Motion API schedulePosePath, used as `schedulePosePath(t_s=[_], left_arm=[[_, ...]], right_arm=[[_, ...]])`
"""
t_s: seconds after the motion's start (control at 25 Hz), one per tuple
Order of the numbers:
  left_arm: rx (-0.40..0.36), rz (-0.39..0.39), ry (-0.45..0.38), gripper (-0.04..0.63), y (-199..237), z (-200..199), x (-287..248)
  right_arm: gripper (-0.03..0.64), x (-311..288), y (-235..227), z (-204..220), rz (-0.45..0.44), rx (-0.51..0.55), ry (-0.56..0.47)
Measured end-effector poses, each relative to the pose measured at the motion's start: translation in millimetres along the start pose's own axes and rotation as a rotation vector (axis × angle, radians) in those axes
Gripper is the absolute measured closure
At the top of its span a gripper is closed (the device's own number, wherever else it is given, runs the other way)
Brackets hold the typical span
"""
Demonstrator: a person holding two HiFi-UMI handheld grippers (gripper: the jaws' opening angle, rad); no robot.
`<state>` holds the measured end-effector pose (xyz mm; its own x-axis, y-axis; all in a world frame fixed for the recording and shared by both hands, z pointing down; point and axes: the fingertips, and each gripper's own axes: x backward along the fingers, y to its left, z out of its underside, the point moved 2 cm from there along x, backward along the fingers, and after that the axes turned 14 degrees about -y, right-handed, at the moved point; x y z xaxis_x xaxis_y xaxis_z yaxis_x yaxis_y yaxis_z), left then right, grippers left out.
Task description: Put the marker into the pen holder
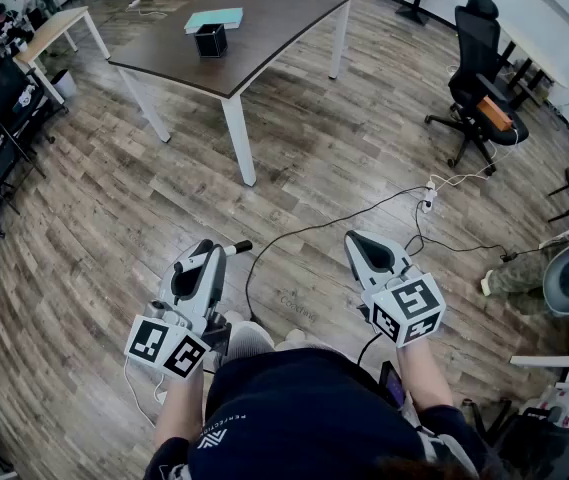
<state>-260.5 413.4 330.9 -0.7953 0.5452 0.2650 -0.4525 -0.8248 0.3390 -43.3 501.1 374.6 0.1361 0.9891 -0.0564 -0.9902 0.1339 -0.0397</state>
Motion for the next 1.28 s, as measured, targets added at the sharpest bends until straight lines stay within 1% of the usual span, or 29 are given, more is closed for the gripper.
schedulePosePath(t_s=[0.2, 0.4, 0.56, 0.84, 1.04, 1.28], left_arm=[[0.007, 0.007, 0.009, 0.532, -1, 5, -2], [0.001, 0.038, 0.021, 0.532, 1, 5, -8], [0.013, 0.044, 0.013, 0.532, 15, 3, -21], [0.03, 0.068, 0.029, 0.532, 36, 7, -52], [0.037, 0.074, 0.038, 0.532, 65, 4, -65], [0.026, 0.09, 0.054, 0.532, 92, 6, -71]], right_arm=[[0.617, -2, -3, 3, 0.003, -0.004, 0.006], [0.615, -9, -6, 2, 0.015, -0.081, -0.016], [0.615, -23, -3, 1, 0.009, -0.094, -0.019], [0.615, -50, -10, 3, 0.025, -0.092, 0.038], [0.615, -81, -10, 1, 0.031, -0.085, 0.06], [0.615, -108, -7, 4, 0.026, -0.13, 0.072]])
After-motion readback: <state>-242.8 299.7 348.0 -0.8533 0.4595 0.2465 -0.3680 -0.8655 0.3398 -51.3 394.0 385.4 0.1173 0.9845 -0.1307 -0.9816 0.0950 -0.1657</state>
